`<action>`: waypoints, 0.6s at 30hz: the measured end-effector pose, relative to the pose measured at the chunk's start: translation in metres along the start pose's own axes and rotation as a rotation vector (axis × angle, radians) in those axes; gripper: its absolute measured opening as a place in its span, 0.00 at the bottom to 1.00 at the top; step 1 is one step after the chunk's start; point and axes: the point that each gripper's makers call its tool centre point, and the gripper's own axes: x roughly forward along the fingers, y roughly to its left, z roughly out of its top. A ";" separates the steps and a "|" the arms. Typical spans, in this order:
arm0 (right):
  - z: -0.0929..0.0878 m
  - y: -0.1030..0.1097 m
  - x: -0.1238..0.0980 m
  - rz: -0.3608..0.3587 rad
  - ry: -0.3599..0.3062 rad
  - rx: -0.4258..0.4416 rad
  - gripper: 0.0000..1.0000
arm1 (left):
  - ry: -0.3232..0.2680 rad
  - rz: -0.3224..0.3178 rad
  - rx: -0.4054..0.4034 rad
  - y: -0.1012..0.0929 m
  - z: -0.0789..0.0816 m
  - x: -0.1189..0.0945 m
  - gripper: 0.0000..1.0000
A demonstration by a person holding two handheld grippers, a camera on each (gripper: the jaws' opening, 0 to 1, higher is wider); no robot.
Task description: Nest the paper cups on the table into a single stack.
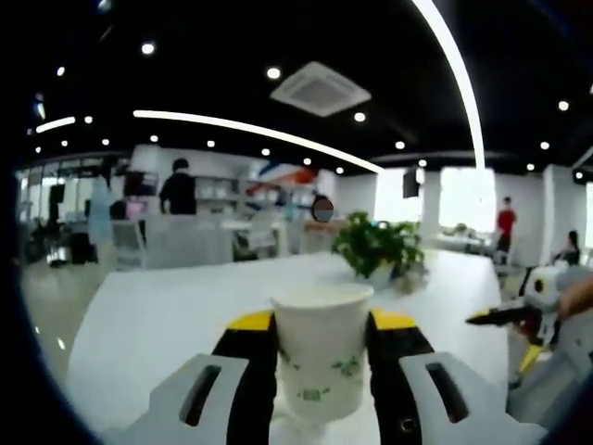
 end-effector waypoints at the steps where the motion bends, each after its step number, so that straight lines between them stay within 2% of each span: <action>1: 0.000 0.001 0.000 0.000 -0.001 0.001 1.00 | 0.003 0.000 0.003 -0.002 -0.002 -0.002 0.35; 14: -0.002 0.004 -0.001 -0.005 -0.009 0.011 0.99 | -0.016 -0.036 -0.005 -0.027 -0.007 -0.021 0.35; 18: -0.004 0.006 -0.002 -0.004 -0.006 0.015 0.98 | -0.005 -0.061 0.029 -0.039 -0.013 -0.025 0.35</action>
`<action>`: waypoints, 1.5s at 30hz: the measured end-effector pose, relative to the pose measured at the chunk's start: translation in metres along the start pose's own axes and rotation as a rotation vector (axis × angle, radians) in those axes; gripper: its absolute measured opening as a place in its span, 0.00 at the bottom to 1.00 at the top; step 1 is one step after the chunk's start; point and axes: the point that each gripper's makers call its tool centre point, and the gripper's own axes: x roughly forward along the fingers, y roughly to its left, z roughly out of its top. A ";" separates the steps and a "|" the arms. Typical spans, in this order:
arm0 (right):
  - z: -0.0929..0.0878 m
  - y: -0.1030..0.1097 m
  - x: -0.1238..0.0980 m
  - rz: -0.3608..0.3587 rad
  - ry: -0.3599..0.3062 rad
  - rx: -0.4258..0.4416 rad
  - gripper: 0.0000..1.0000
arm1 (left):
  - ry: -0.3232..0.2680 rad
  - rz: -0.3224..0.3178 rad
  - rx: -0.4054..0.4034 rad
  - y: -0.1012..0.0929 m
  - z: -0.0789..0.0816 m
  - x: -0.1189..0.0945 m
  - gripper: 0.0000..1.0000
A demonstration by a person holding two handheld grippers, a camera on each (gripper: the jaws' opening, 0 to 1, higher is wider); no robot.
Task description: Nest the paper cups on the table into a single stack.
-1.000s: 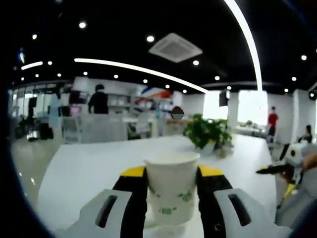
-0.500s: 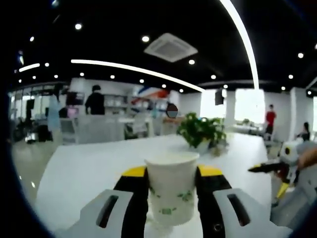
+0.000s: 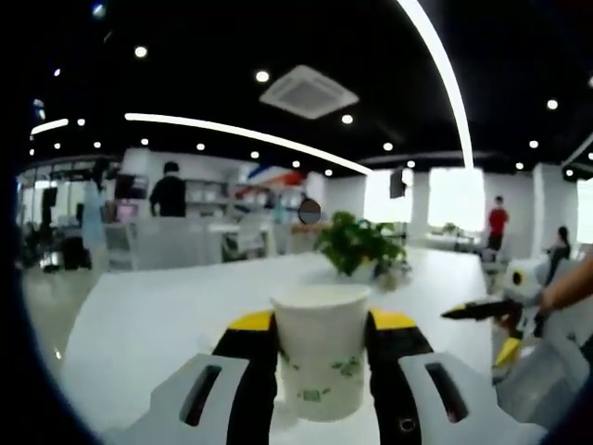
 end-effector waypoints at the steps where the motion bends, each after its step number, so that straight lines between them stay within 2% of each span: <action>1: 0.000 0.000 0.000 0.001 0.002 -0.001 0.98 | 0.000 -0.008 -0.001 -0.003 -0.001 -0.001 0.35; 19: -0.002 -0.001 -0.001 0.001 0.013 0.001 0.98 | -0.011 -0.031 -0.040 -0.029 -0.009 -0.010 0.35; 27: -0.003 -0.001 0.000 0.008 0.022 -0.001 0.97 | -0.019 -0.023 -0.053 -0.036 -0.013 -0.016 0.35; 35: -0.004 -0.003 0.005 0.006 0.023 0.007 0.97 | -0.025 -0.068 -0.038 -0.055 -0.011 -0.018 0.35; 45: -0.007 -0.001 0.008 0.010 0.027 0.013 0.97 | -0.042 -0.095 -0.034 -0.067 -0.007 -0.023 0.35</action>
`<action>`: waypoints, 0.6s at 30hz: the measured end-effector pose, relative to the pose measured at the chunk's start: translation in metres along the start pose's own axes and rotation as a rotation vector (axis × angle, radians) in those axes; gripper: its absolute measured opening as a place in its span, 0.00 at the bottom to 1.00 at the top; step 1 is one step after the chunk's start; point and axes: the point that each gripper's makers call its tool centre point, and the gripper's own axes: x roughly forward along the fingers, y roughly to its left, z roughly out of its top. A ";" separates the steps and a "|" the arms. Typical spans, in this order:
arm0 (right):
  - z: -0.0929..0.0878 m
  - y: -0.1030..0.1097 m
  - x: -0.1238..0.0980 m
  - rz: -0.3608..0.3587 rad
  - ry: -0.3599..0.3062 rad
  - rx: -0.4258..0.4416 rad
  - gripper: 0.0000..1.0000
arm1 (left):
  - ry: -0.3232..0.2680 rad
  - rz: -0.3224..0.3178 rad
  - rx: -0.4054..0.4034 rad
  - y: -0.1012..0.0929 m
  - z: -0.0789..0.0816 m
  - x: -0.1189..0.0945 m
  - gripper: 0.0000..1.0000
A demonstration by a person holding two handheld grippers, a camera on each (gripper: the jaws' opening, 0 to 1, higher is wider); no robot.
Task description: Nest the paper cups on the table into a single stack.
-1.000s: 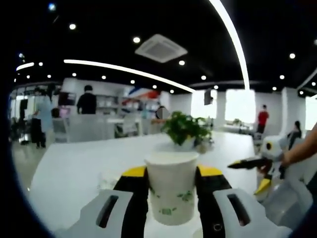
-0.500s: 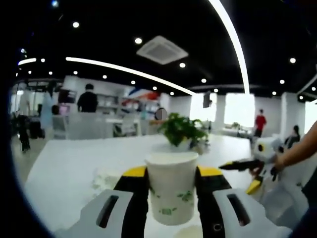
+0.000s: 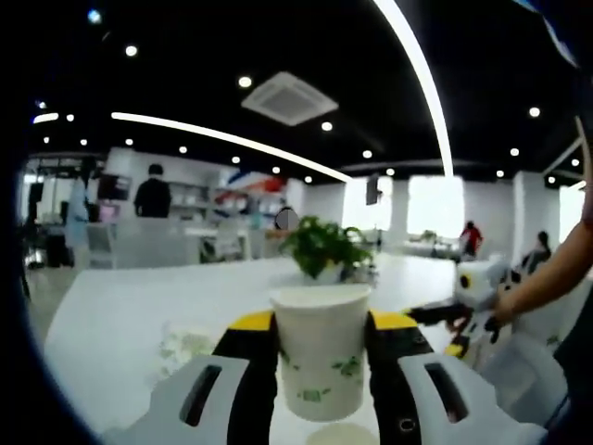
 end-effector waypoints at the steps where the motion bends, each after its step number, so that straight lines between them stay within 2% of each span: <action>1: 0.000 0.000 0.000 -0.001 0.000 0.000 0.97 | -0.001 -0.005 -0.001 -0.002 -0.001 -0.001 0.35; 18: -0.003 0.005 -0.003 -0.002 0.004 0.004 0.96 | 0.014 -0.025 0.010 -0.011 -0.020 -0.005 0.36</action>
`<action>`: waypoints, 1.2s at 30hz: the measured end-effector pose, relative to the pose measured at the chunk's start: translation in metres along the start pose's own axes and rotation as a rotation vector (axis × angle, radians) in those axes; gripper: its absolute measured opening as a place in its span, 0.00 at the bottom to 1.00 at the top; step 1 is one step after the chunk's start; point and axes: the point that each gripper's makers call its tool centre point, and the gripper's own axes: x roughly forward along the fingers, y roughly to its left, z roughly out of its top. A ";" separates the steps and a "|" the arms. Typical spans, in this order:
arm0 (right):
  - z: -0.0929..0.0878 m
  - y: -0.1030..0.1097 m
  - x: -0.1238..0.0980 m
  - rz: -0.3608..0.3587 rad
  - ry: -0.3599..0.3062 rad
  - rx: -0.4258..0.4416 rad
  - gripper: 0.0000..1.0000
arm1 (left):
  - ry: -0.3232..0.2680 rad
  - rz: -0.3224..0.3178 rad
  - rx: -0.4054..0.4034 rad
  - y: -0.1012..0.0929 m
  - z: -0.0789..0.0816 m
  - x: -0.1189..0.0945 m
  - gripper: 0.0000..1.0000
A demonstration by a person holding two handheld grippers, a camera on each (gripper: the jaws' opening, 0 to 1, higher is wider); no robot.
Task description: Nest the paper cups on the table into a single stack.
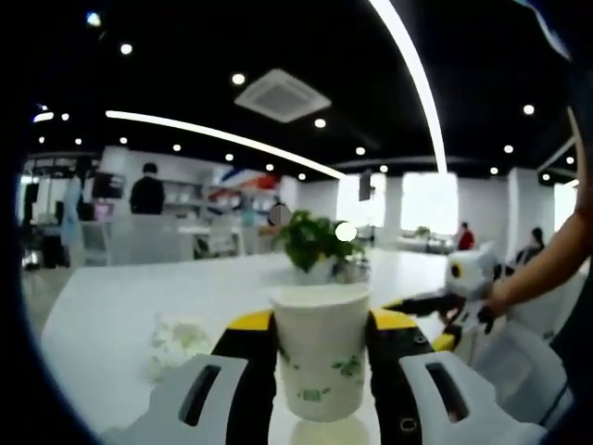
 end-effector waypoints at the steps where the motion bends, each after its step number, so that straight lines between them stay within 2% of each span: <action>1: 0.000 0.000 0.000 0.000 0.000 0.000 0.96 | 0.001 -0.001 0.000 0.000 -0.002 0.000 0.36; 11: -0.004 -0.001 -0.004 -0.008 0.007 0.006 0.96 | 0.002 0.005 -0.034 0.006 -0.016 0.001 0.35; 13: -0.005 0.001 -0.003 -0.006 0.010 0.006 0.96 | 0.042 0.006 -0.016 0.006 -0.028 0.003 0.34; 21: -0.001 0.004 0.000 0.002 0.003 0.003 0.96 | 0.072 -0.011 -0.024 0.000 -0.043 0.010 0.34; 32: -0.007 0.001 -0.001 -0.002 0.009 0.014 0.95 | 0.143 -0.015 -0.032 -0.003 -0.075 0.006 0.35; 36: -0.008 0.003 0.001 0.005 0.013 0.014 0.95 | 0.159 -0.015 -0.034 -0.003 -0.081 0.005 0.36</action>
